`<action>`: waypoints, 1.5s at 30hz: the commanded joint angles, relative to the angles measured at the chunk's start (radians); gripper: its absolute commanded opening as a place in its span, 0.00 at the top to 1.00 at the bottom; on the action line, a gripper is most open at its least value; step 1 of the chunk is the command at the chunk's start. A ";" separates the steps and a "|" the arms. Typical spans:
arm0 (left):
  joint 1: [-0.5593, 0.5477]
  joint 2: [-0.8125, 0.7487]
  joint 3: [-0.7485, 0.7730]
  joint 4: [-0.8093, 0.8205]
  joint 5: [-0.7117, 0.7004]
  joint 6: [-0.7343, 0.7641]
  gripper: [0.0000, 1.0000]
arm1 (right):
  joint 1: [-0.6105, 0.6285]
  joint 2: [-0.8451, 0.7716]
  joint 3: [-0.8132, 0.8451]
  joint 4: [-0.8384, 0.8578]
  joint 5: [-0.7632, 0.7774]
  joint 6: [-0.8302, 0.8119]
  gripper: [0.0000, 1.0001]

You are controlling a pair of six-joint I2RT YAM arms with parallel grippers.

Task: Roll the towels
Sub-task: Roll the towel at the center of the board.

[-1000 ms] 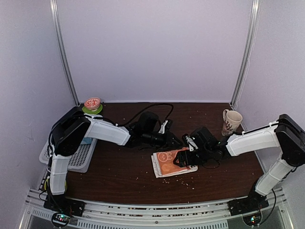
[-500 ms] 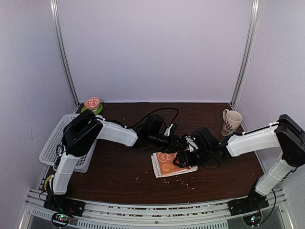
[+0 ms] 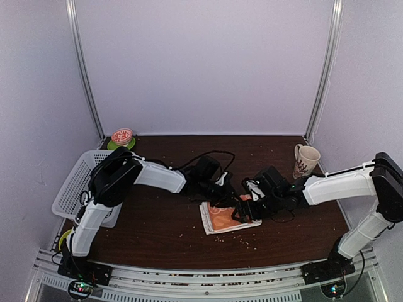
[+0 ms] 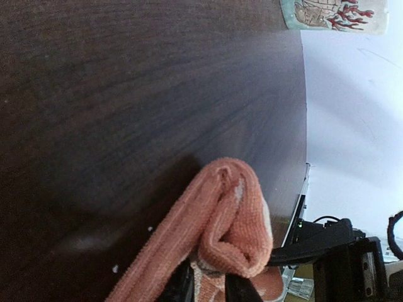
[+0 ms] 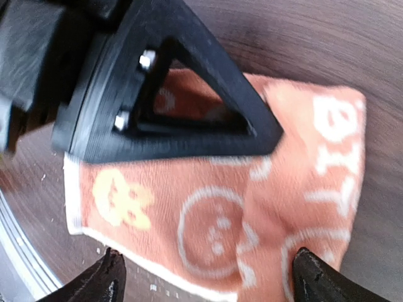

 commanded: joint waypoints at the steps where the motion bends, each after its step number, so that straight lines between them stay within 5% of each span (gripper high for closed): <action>1: 0.021 0.027 0.032 -0.077 -0.053 0.028 0.81 | -0.001 -0.089 0.004 -0.139 0.026 -0.008 0.08; 8: 0.021 0.029 0.042 -0.098 -0.068 0.036 0.82 | -0.039 -0.215 -0.037 -0.178 0.159 0.109 0.12; 12: 0.021 0.029 0.042 -0.108 -0.070 0.043 0.83 | -0.142 -0.239 -0.132 -0.076 0.094 0.195 0.20; 23: 0.021 0.018 0.042 -0.141 -0.072 0.074 0.83 | -0.250 -0.026 -0.103 0.095 -0.142 0.224 0.32; 32: 0.021 -0.007 0.031 -0.150 -0.073 0.092 0.83 | -0.260 0.098 -0.048 0.072 -0.236 0.138 0.38; 35: 0.020 -0.021 0.021 -0.150 -0.076 0.096 0.83 | -0.249 0.113 -0.030 0.003 -0.225 0.085 0.47; 45: 0.021 -0.075 -0.011 -0.169 -0.088 0.122 0.82 | -0.189 0.106 0.011 -0.151 -0.084 -0.008 1.00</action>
